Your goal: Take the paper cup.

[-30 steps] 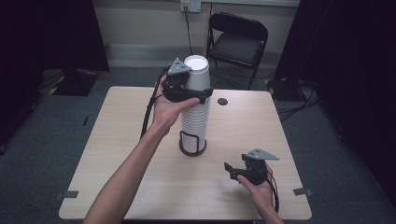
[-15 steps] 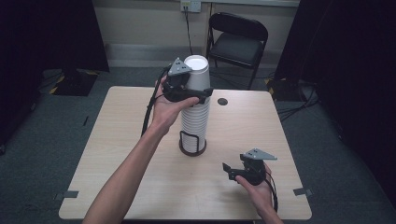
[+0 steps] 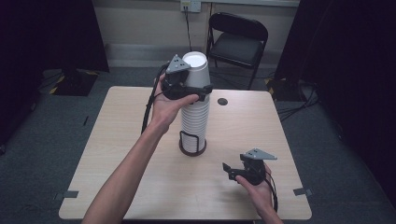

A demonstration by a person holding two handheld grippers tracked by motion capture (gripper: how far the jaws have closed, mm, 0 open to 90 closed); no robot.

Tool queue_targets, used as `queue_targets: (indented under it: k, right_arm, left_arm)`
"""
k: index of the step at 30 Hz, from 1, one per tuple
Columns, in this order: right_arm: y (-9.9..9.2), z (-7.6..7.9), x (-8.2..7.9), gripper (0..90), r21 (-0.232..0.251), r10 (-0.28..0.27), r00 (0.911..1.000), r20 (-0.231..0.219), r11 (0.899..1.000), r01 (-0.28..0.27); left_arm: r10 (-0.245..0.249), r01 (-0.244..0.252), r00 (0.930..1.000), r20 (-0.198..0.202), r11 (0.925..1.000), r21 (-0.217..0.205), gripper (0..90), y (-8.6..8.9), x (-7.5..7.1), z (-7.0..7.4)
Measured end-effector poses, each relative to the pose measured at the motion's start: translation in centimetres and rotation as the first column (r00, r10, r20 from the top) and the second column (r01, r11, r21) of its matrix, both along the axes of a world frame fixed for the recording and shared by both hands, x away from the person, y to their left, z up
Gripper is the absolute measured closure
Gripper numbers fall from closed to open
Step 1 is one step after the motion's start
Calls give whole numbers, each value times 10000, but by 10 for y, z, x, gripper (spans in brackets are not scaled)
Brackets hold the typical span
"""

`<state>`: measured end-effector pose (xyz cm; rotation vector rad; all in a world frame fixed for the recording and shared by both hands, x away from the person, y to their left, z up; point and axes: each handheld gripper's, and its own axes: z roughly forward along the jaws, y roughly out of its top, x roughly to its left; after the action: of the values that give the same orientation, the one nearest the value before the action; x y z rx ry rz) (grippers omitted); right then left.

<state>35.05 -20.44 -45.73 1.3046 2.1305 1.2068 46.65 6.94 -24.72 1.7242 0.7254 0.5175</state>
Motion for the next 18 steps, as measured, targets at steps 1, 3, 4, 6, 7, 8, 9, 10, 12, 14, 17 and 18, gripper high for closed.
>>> queue_targets:
  k: [1, 3, 4, 6, 7, 8, 9, 10, 12, 14, 17, 18]
  right_arm:
    - [0, 0, 0, 170, 0, 0, 10000, 0, 10000, 0]
    - [0, 0, 0, 171, -9, 8, 10000, 10, 10000, -8]
    - [0, 0, 0, 172, -5, -20, 10000, 0, 10000, 20]
    - [0, 1, 0, 176, 48, -104, 9998, 153, 9999, 104]
    - [0, 2, -1, 176, 91, -146, 9998, 149, 9999, 145]
    - [-1, 2, 0, 175, 126, -110, 9998, 166, 9999, 108]
    - [-1, 2, 0, 175, 126, -110, 9998, 166, 9999, 108]
    - [-1, 1, 0, 175, 103, -96, 9998, 162, 9999, 94]
    - [-1, 1, 0, 174, 122, -93, 9998, 164, 9999, 91]
    - [-1, 1, 0, 175, 86, -83, 9999, 150, 9999, 82]
    - [-1, 1, 0, 175, 95, -99, 9998, 164, 9999, 98]
    - [-1, 1, 0, 175, 107, -102, 9998, 170, 9999, 100]
  left_arm:
    - [0, 0, 10000, 0, 10000, 0, 125, 0, 0, 0]
    - [1, 0, 9999, 133, 10000, -52, 125, 0, -1, 2]
    - [-20, 20, 9998, 175, 10000, 8, 125, -1, -1, 3]
    - [-8, 8, 9999, 173, 10000, 18, 125, -2, -1, 5]
    - [29, -30, 9998, 203, 10000, 56, 125, -2, -1, 6]
    - [88, -86, 9996, 272, 9999, -83, 126, -2, -2, 9]
    - [88, -86, 9996, 272, 9999, -83, 127, -2, -2, 9]
    - [63, -59, 9994, 337, 9999, -119, 127, -2, -2, 11]
    - [65, -60, 9990, 448, 9999, -121, 128, -2, -2, 12]
    - [69, -57, 9981, 605, 9998, -200, 128, -2, -3, 14]
    - [68, -44, 9971, 757, 9995, -323, 129, -1, -3, 17]
    - [72, -51, 9967, 806, 9996, -262, 129, -1, -3, 19]
